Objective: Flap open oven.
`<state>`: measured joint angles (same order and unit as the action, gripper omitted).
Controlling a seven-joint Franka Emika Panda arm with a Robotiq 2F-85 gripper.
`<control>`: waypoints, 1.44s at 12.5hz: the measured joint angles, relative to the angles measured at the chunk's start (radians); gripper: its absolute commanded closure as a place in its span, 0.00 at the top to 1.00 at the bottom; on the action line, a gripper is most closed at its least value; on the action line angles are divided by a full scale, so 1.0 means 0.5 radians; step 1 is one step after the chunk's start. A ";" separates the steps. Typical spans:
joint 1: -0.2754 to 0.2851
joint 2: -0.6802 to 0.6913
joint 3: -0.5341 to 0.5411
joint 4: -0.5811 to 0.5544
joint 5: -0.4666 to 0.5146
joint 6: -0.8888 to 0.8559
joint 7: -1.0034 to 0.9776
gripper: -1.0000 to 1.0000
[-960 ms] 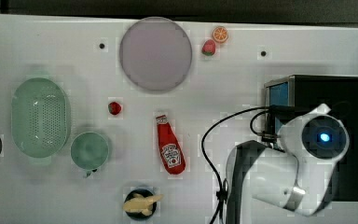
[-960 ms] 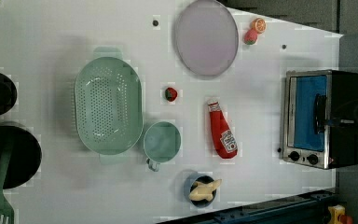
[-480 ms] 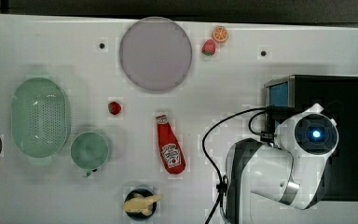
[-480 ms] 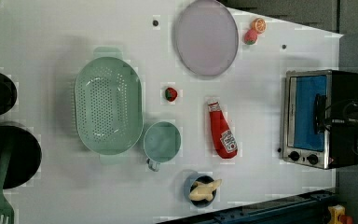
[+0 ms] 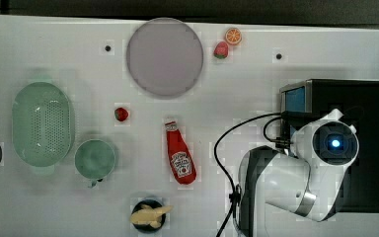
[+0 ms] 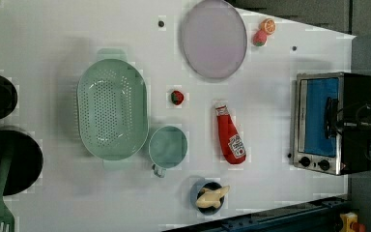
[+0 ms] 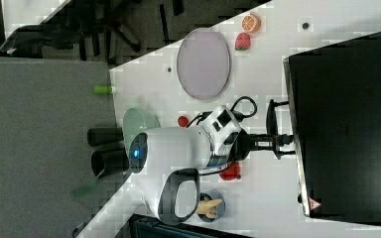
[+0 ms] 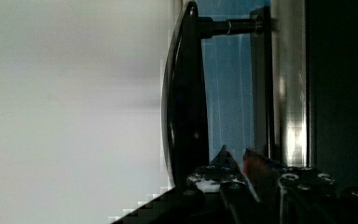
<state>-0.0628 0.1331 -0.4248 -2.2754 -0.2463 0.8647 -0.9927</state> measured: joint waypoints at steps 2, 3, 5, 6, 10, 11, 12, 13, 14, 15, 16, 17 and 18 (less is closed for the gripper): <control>-0.008 0.001 0.041 -0.012 -0.039 0.011 0.010 0.18; 0.007 0.002 0.058 -0.023 -0.069 0.012 0.042 0.18; 0.027 0.004 0.124 -0.031 -0.295 -0.007 0.186 0.18; 0.037 0.012 0.158 -0.035 -0.385 -0.007 0.316 0.18; 0.120 0.119 0.335 -0.082 -0.692 -0.008 0.792 0.18; 0.149 0.176 0.373 -0.078 -0.819 -0.008 0.900 0.18; 0.190 0.236 0.395 -0.078 -0.915 -0.013 1.005 0.18; 0.246 0.303 0.403 -0.066 -0.975 -0.014 1.122 0.18; 0.297 0.365 0.417 -0.063 -1.051 -0.013 1.242 0.18; 0.336 0.432 0.437 -0.063 -1.135 -0.008 1.358 0.18; 0.368 0.502 0.453 -0.059 -1.207 -0.005 1.487 0.18; 0.392 0.570 0.469 -0.059 -1.283 -0.005 1.617 0.18; 0.413 0.638 0.478 -0.051 -1.363 -0.011 1.739 0.18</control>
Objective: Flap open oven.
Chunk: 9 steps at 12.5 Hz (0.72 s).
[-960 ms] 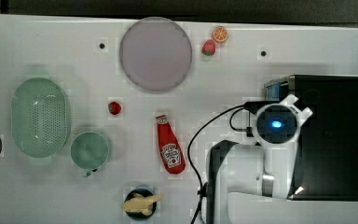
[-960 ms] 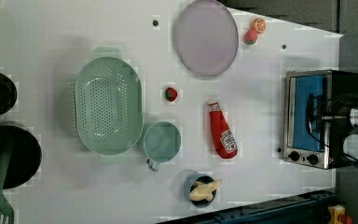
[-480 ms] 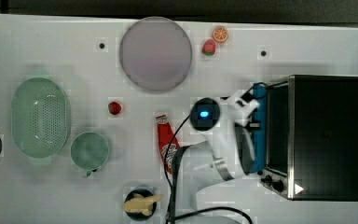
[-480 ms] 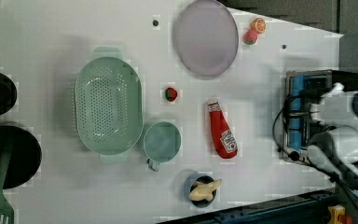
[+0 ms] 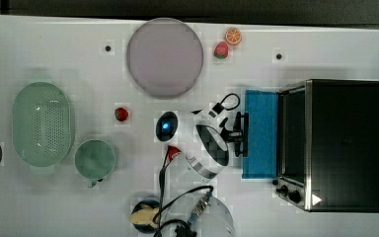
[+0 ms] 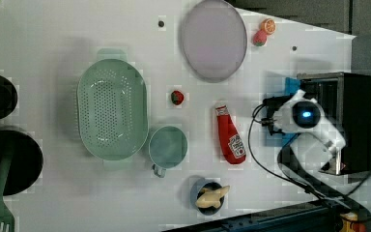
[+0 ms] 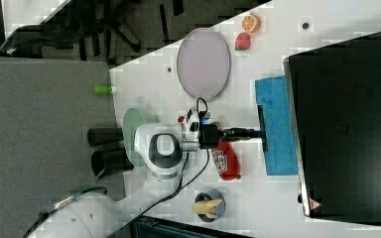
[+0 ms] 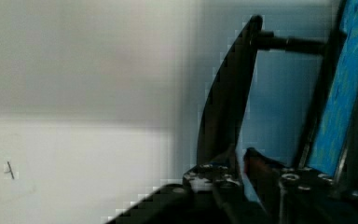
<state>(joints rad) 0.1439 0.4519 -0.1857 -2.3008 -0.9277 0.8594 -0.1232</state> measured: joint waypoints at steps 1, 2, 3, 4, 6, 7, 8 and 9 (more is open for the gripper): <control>0.034 0.066 -0.009 0.012 -0.081 -0.002 0.102 0.18; 0.053 0.125 -0.001 0.023 -0.093 -0.003 0.180 0.18; 0.067 0.156 0.003 0.043 -0.093 -0.031 0.230 0.18; 0.083 0.157 -0.005 0.062 -0.090 -0.047 0.261 0.18; 0.090 0.159 -0.008 0.102 -0.084 -0.061 0.304 0.18; 0.088 0.159 -0.004 0.113 -0.074 -0.059 0.307 0.18; 0.082 0.152 0.005 0.129 -0.034 -0.039 0.313 0.18; 0.074 0.131 0.017 0.156 0.035 -0.009 0.324 0.18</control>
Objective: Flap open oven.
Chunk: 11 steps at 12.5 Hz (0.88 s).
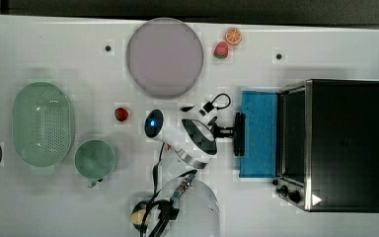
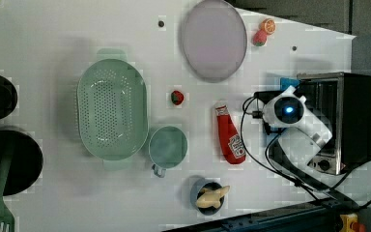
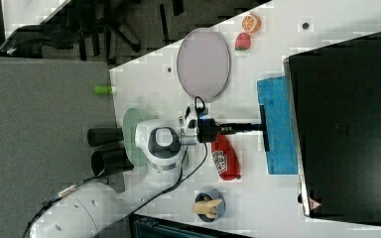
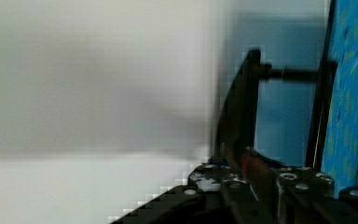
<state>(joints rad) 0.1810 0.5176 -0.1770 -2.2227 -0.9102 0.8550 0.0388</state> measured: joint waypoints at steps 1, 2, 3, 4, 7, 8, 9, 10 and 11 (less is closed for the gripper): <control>0.006 -0.035 0.004 0.039 0.157 0.017 0.019 0.18; 0.012 -0.091 0.003 0.086 0.353 0.017 0.029 0.18; 0.019 -0.169 0.002 0.129 0.563 0.016 0.030 0.18; 0.019 -0.273 0.006 0.156 0.793 0.011 0.033 0.18; 0.019 -0.668 0.025 0.227 1.243 -0.195 0.038 0.18; 0.019 -0.814 0.025 0.258 1.376 -0.301 0.038 0.18; 0.023 -0.951 0.016 0.309 1.511 -0.450 0.038 0.18; 0.033 -1.064 -0.004 0.395 1.610 -0.651 0.038 0.18; 0.032 -1.147 -0.021 0.506 1.660 -0.862 0.039 0.18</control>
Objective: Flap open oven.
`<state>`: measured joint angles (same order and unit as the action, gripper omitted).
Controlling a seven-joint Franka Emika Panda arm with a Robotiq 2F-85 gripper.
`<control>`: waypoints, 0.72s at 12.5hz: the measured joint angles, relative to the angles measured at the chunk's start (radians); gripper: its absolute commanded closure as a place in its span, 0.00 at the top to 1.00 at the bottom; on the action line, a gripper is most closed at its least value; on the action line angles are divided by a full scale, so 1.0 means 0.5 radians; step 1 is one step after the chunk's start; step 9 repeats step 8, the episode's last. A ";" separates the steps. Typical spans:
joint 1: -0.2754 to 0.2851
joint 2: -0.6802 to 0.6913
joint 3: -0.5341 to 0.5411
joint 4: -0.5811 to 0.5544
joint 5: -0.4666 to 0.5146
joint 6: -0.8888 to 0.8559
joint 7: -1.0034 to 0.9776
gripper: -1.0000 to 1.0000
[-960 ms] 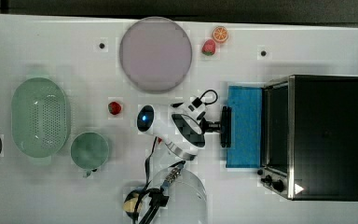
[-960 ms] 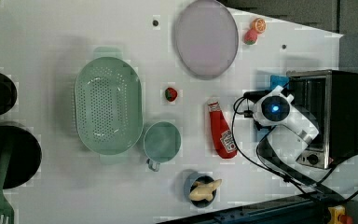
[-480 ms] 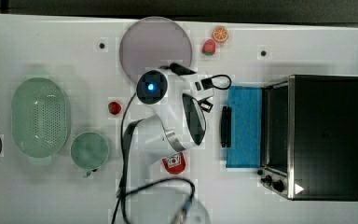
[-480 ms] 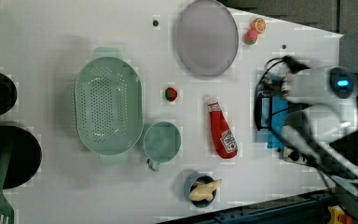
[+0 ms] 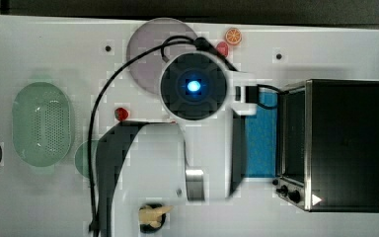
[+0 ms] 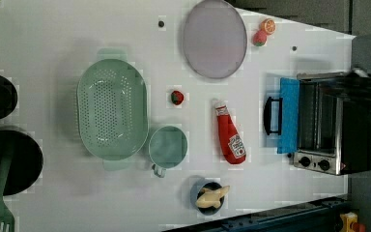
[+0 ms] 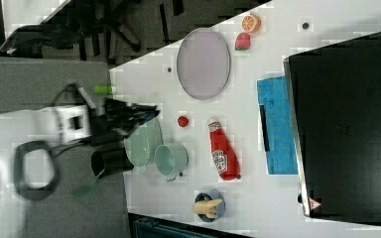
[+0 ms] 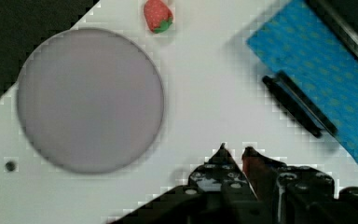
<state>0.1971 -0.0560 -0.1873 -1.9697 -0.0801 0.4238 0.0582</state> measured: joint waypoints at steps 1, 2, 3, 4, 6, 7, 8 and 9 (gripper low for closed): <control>0.000 -0.079 -0.025 0.090 0.035 -0.166 0.000 0.18; 0.000 -0.139 -0.053 0.178 0.036 -0.330 0.000 0.18; -0.009 -0.183 -0.079 0.262 0.036 -0.486 0.000 0.18; -0.030 -0.214 -0.089 0.326 0.033 -0.603 0.000 0.18; -0.040 -0.225 -0.124 0.406 0.046 -0.682 0.000 0.18; -0.042 -0.210 -0.131 0.430 0.060 -0.684 0.000 0.18; -0.047 -0.195 -0.122 0.432 0.063 -0.695 0.000 0.18; -0.047 -0.195 -0.122 0.432 0.063 -0.695 0.000 0.18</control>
